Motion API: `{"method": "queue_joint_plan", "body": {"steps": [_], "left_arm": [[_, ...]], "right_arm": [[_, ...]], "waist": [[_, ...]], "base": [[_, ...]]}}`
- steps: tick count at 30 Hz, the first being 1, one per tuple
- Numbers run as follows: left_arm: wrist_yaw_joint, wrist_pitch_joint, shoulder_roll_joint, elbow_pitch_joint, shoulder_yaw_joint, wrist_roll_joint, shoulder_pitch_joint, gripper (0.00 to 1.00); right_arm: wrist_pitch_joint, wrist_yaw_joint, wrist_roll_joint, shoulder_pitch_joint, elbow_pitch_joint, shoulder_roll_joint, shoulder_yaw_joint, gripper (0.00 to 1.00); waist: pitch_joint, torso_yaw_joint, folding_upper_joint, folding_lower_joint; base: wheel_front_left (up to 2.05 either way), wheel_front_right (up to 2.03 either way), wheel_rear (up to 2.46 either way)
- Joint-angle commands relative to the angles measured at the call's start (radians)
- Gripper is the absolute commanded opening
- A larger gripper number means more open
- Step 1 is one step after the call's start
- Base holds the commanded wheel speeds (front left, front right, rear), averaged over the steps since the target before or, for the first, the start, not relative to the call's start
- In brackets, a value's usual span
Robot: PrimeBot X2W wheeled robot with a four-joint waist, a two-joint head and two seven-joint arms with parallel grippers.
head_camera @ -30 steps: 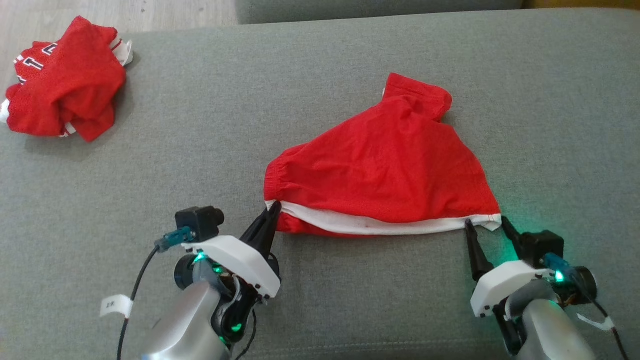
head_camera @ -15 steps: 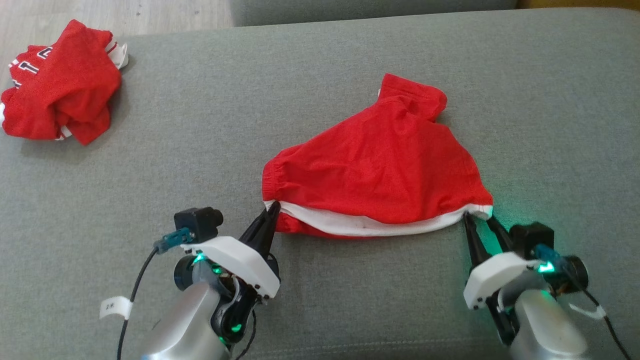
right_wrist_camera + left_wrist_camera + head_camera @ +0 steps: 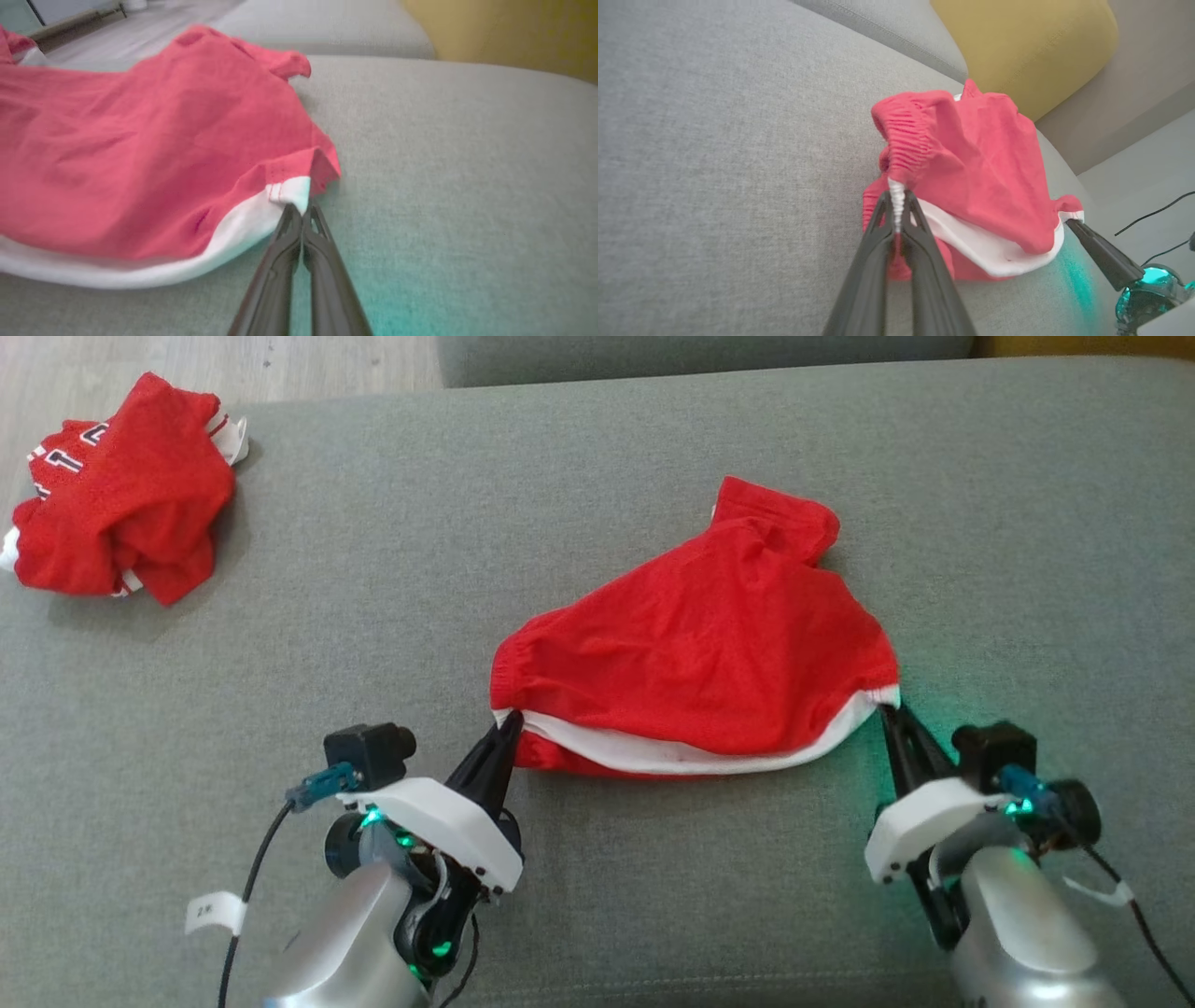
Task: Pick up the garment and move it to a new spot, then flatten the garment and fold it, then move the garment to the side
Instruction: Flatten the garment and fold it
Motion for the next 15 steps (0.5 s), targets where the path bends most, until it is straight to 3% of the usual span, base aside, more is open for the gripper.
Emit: {"method": "queue_joint_plan", "body": {"steps": [1, 8, 15], "left_arm": [[0.005, -0.017, 0.020, -0.038, 0.036, -0.003, -0.035, 0.00], [0.004, -0.061, 0.030, -0.106, 0.066, 0.004, -0.036, 0.00], [0.005, -0.084, 0.049, -0.329, 0.149, 0.009, -0.010, 0.00]], "right_arm": [[-0.019, 0.007, -0.002, -0.018, -0.063, -0.003, 0.023, 0.00], [-0.020, 0.007, 0.041, 0.027, -0.295, -0.003, 0.043, 0.00], [-0.018, 0.007, 0.052, 0.100, -0.608, -0.026, 0.042, 0.00]], "waist": [[-0.005, -0.003, 0.0000, 0.0000], [-0.046, -0.014, 0.0000, 0.0000], [-0.137, -0.020, 0.0000, 0.0000]], "base": [[0.00, 0.00, 0.00], [0.00, 0.00, 0.00], [0.00, 0.00, 0.00]]}}
